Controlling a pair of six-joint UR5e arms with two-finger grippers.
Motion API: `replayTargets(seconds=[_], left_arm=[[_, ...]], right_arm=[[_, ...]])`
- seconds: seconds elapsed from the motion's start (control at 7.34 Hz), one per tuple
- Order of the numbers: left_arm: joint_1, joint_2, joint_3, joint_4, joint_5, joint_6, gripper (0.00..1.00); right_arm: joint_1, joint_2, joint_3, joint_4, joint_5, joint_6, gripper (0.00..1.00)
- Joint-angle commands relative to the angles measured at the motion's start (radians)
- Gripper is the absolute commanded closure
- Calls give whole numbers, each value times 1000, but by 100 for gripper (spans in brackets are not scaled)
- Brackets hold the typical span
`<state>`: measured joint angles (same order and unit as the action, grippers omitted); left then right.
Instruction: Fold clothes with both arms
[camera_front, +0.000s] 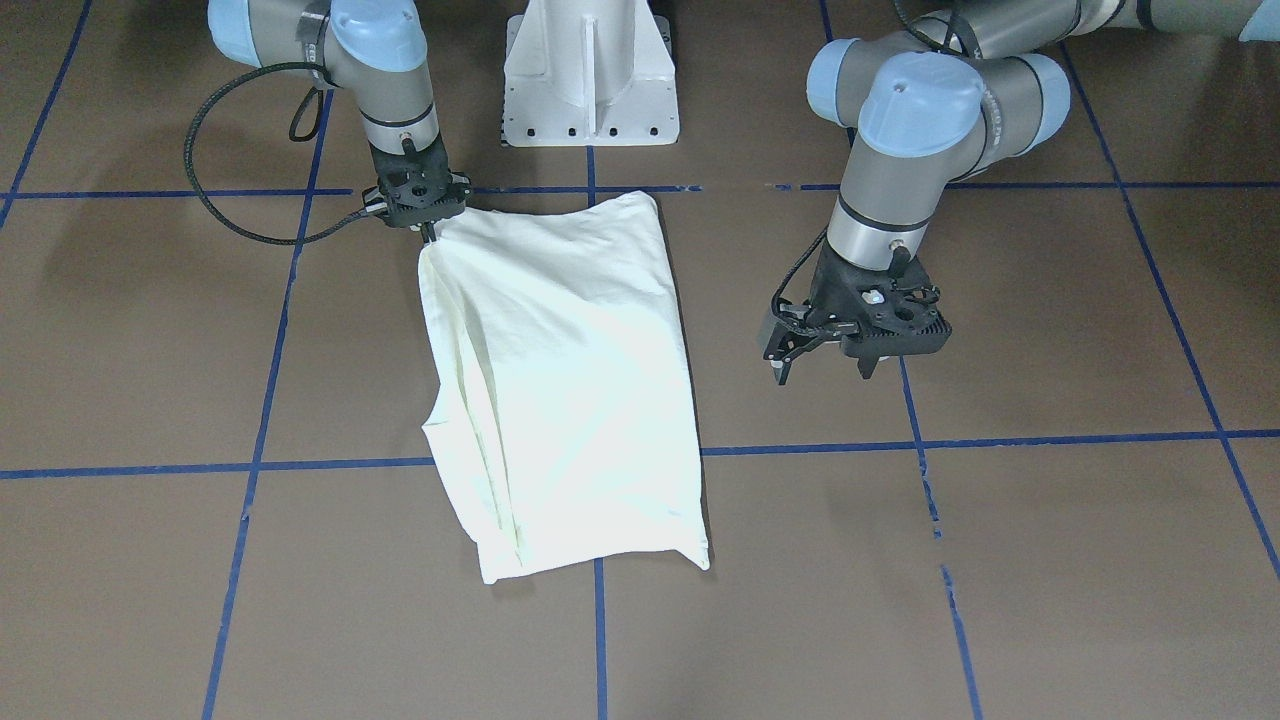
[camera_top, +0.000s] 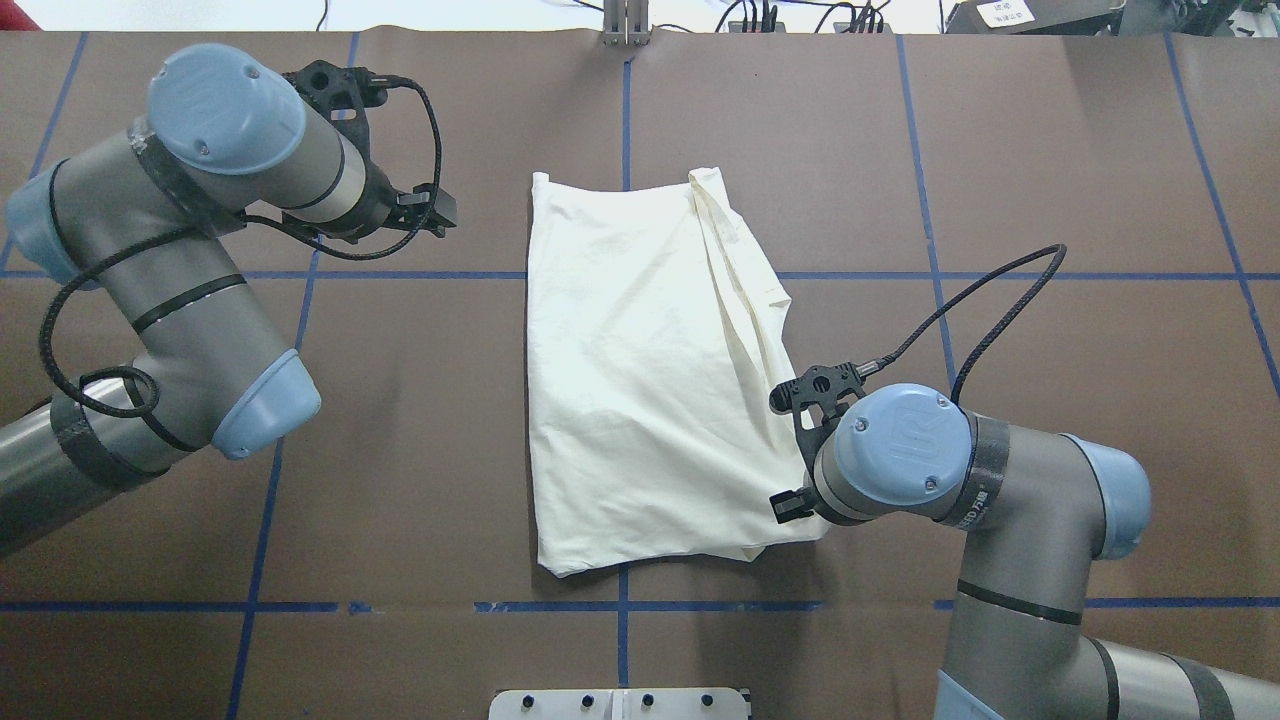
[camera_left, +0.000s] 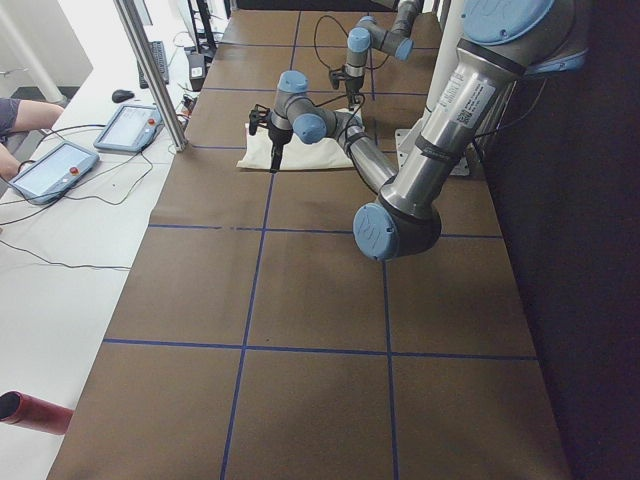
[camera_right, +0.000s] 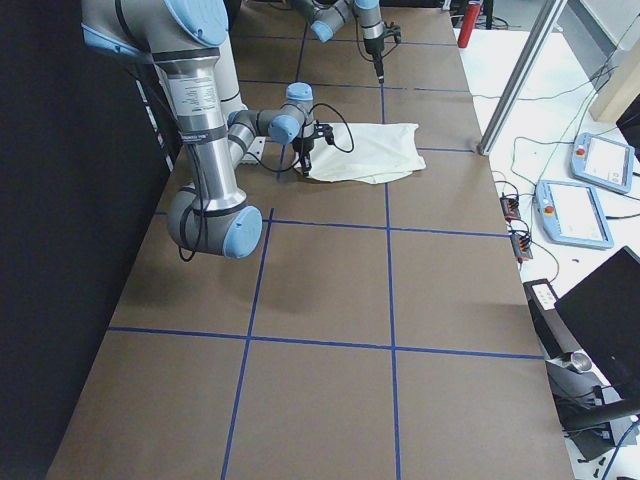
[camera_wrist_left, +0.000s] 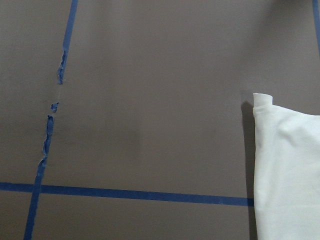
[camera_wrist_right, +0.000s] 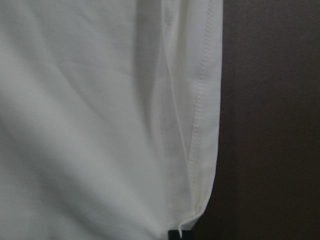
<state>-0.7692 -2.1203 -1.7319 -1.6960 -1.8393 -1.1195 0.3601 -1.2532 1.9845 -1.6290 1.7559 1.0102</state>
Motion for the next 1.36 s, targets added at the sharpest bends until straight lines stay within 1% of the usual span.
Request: replayTargets(seconds=[0.0, 0.14, 0.41, 0.54, 0.95, 1.23], left_arm=[[1, -6, 2, -1, -1, 3, 0], [1, -6, -1, -1, -3, 4, 0], [1, -6, 0, -2, -1, 7, 0], [1, -4, 0, -2, -1, 9, 0], [1, 0, 0, -7, -1, 10, 0], [1, 0, 0, -7, -1, 10, 0]], right_arm=[[49, 11, -9, 8, -3, -19, 0], [103, 78, -63, 6, -3, -72, 0], [189, 225, -239, 4, 2, -105, 0], [201, 279, -316, 8, 2, -129, 0], [201, 343, -429, 8, 0, -133, 0], [203, 342, -449, 8, 7, -134, 0]])
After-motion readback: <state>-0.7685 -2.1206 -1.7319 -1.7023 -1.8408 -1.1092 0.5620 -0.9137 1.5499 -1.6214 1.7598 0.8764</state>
